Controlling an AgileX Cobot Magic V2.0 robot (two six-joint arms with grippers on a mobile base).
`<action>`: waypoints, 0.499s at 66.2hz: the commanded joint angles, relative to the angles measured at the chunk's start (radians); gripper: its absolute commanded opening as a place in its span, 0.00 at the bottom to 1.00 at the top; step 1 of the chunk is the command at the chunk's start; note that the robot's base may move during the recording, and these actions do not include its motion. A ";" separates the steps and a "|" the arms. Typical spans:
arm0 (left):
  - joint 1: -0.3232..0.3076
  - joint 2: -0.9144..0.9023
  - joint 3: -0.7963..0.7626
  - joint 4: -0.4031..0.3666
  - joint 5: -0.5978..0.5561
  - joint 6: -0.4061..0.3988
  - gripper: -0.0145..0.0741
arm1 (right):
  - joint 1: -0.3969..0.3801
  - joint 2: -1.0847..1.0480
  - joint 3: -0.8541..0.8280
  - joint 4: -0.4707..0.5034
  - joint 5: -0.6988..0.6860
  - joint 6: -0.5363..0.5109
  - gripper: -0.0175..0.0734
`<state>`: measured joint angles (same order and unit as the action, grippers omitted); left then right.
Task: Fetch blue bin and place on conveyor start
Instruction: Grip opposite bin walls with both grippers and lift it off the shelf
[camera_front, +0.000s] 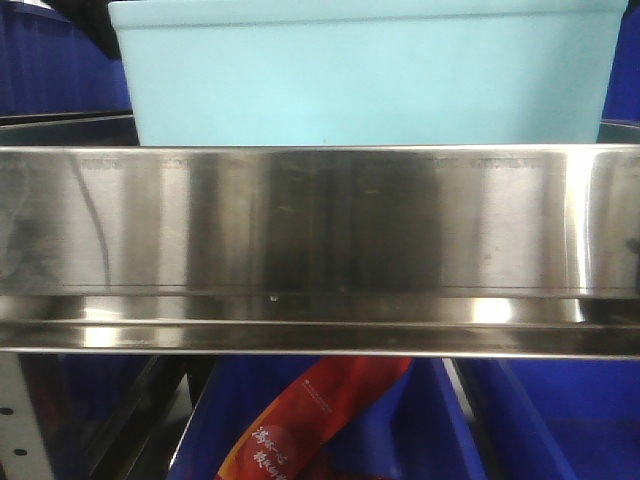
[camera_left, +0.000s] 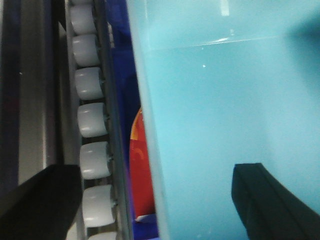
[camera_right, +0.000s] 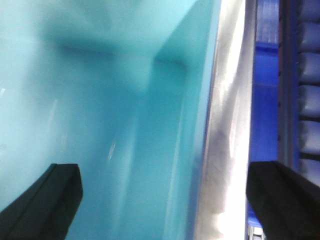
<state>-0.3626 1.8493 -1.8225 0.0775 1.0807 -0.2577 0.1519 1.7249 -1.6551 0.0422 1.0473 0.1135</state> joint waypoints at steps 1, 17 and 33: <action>0.010 0.011 -0.010 -0.026 -0.020 -0.006 0.74 | -0.001 0.016 -0.011 -0.011 -0.024 0.002 0.82; 0.008 0.042 -0.008 -0.026 -0.011 -0.006 0.70 | -0.001 0.044 -0.011 -0.011 -0.035 0.002 0.65; 0.008 0.042 -0.008 -0.028 -0.015 -0.006 0.12 | -0.001 0.048 -0.011 -0.011 -0.035 0.002 0.01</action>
<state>-0.3553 1.8996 -1.8225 0.0505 1.0690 -0.2736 0.1519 1.7769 -1.6575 0.0476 1.0173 0.1180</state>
